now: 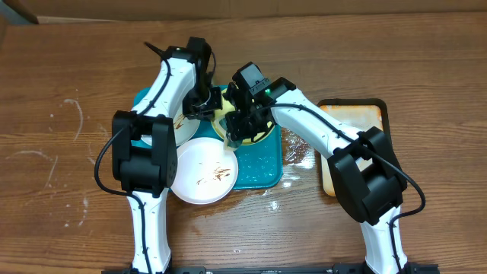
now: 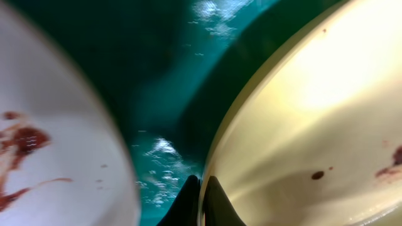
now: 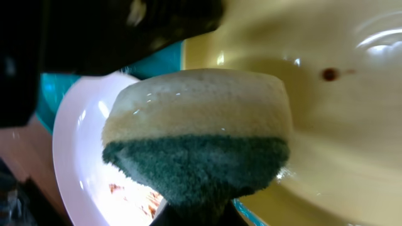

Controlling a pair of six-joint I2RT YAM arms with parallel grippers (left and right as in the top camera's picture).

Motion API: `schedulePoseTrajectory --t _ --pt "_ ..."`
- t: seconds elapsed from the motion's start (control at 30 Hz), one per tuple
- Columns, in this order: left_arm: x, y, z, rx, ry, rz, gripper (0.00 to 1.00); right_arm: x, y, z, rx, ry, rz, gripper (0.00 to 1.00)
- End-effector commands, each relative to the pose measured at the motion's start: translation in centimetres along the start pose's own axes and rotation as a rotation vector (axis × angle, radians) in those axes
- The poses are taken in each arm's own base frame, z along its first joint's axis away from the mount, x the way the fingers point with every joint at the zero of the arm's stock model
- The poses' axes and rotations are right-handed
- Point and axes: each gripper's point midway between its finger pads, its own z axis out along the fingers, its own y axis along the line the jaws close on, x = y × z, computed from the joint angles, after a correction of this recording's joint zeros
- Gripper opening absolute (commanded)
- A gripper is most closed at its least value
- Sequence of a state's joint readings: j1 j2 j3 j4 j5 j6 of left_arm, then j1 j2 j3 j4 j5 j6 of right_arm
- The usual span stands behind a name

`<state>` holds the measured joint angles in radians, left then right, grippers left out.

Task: Clean dirty plates on tray and stack at the side
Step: 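Carry the sponge with the right gripper onto the yellow plate, then scrub the yellow plate with the sponge while the left gripper holds it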

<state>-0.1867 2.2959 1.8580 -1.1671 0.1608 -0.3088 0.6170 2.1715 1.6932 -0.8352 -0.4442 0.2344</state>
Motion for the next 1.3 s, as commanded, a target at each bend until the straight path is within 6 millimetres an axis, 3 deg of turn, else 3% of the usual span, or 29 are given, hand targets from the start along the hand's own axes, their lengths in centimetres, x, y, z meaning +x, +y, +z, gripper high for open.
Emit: schedulePoseTrajectory --t 0.0,0.2,0.4,0.7,0.83,0.97,1.27 --pt "-0.3 1.2 0.3 -0.086 -0.008 -0.029 0.04 -1.4 -1.9 -0.3 0.090 -0.070 0.140 0.04" --pt "-0.1 1.1 0.4 -0.088 -0.001 -0.025 0.04 -3.0 -3.9 -0.9 0.178 -0.158 0.240 0.04" --pt "0.2 0.9 0.4 -0.092 0.008 -0.019 0.04 -4.1 -3.7 -0.5 0.161 -0.204 0.265 0.04" --pt "0.3 0.8 0.4 -0.093 0.010 -0.016 0.04 -2.5 -4.9 5.8 0.066 -0.083 0.341 0.04" --pt "0.3 0.9 0.4 -0.100 0.008 -0.017 0.04 -2.2 -6.0 6.5 0.100 -0.076 0.355 0.04" --pt "0.2 1.1 0.4 -0.112 0.005 -0.017 0.04 -1.8 -9.1 5.3 0.190 -0.072 0.410 0.04" --pt "-0.1 1.6 0.3 -0.141 -0.010 -0.023 0.04 1.3 -19.9 0.1 0.573 -0.035 0.519 0.04"
